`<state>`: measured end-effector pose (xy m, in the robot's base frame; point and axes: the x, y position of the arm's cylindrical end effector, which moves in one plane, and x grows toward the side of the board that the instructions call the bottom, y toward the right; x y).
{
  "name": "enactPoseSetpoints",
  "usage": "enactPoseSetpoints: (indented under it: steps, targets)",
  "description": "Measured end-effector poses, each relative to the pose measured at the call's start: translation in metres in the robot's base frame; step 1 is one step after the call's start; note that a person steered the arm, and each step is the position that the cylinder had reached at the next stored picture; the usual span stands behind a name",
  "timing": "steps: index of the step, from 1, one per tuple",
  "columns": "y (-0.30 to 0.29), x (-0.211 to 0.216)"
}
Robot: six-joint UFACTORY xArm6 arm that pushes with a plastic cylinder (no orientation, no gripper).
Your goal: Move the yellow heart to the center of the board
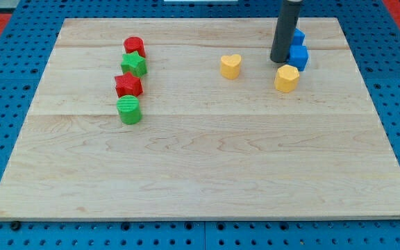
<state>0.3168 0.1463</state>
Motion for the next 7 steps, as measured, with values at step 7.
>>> enactPoseSetpoints:
  steps: [7]
  targets:
    - [-0.076, 0.037]
